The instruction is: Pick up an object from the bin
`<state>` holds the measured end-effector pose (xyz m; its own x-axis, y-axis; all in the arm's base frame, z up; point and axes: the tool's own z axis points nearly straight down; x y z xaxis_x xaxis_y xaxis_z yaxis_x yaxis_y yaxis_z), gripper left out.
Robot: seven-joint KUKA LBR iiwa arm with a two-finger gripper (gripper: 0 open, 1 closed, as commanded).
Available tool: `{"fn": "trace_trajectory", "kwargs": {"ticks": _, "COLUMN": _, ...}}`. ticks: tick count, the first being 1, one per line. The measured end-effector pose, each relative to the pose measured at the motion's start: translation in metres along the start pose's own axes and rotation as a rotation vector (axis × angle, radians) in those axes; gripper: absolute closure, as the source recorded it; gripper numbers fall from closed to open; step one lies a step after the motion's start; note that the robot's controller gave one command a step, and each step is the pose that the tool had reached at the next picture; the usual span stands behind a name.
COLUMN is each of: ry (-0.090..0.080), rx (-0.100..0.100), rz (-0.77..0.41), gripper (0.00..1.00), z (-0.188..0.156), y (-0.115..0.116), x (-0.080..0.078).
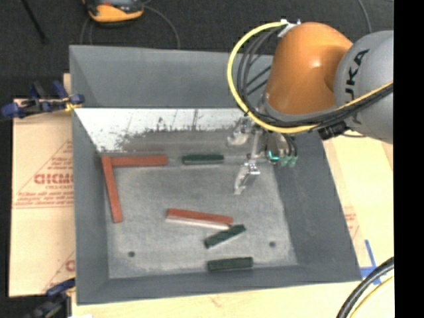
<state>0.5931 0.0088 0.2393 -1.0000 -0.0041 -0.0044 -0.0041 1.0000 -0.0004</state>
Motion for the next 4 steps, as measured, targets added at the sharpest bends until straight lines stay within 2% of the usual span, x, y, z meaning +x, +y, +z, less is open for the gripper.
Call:
{"fn": "trace_trajectory", "kwargs": {"ticks": 1, "ry": -0.006, "rx": 0.001, "rz": -0.049, "gripper": 0.00, "z": 0.039, "y": 0.003, "x": 0.014}}
{"fn": "trace_trajectory", "kwargs": {"ticks": 2, "ry": -0.002, "rx": 0.000, "rz": -0.165, "gripper": 0.00, "z": 0.108, "y": 0.012, "x": 0.072}}
{"fn": "trace_trajectory", "kwargs": {"ticks": 3, "ry": 0.003, "rx": -0.003, "rz": -0.132, "gripper": 1.00, "z": 0.159, "y": 0.050, "x": -0.014}}
{"fn": "trace_trajectory", "kwargs": {"ticks": 4, "ry": 0.003, "rx": -0.003, "rz": -0.132, "gripper": 1.00, "z": 0.159, "y": 0.050, "x": -0.014}}
